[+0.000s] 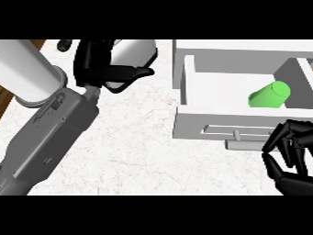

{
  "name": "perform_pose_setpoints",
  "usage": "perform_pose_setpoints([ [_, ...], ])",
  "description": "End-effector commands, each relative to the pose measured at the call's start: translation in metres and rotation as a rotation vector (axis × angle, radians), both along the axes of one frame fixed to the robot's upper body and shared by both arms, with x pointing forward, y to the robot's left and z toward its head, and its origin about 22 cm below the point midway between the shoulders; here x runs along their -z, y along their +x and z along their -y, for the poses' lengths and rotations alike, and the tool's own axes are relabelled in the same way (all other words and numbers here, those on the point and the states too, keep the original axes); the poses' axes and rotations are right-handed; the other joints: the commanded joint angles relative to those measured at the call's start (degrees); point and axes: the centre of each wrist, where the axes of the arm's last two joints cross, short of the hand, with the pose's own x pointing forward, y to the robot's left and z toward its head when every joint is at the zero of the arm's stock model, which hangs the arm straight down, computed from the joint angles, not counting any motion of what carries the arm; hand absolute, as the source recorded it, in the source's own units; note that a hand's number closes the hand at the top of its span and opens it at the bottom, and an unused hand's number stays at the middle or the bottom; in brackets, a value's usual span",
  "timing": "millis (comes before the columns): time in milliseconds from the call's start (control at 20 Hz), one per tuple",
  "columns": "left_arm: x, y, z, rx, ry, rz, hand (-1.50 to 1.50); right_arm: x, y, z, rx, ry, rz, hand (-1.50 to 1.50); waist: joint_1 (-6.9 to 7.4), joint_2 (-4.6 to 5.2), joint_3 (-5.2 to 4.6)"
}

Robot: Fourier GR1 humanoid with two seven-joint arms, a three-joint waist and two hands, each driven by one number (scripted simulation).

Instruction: Pick up the cup, place it into the drawer and close the drawer

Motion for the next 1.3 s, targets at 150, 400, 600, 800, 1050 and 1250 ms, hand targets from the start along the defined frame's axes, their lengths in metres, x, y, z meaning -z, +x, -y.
perform_pose_setpoints([
  [150,0.027,-0.052,-0.063,-0.039,-0.032,-0.035,-1.5,0.023,0.008,-0.009,0.046,-0.126,-0.031,1.5,-0.68,0.34,0.02],
  [400,0.028,-0.06,-0.087,-0.012,-0.029,-0.028,-1.5,0.019,0.022,-0.017,-0.034,-0.448,0.077,1.5,-0.1,0.47,0.0],
  [600,0.046,-0.084,-0.116,-0.01,-0.037,-0.025,-1.5,0.048,0.034,-0.024,-0.021,-0.578,0.101,1.5,-0.2,0.59,0.01],
  [800,0.052,-0.097,-0.144,-0.033,-0.01,-0.041,-1.5,0.073,0.056,-0.039,-0.003,-0.628,0.108,1.5,-0.99,0.66,0.02],
  [1050,0.057,-0.103,-0.154,-0.044,-0.04,-0.027,-1.5,0.101,0.095,-0.062,-0.001,-0.696,0.058,-1.5,-0.9,0.79,0.02],
  [1250,0.064,-0.109,-0.173,-0.036,-0.034,-0.032,-1.5,0.114,0.108,-0.051,0.001,-0.775,0.027,-1.5,-1.25,0.74,0.01],
])
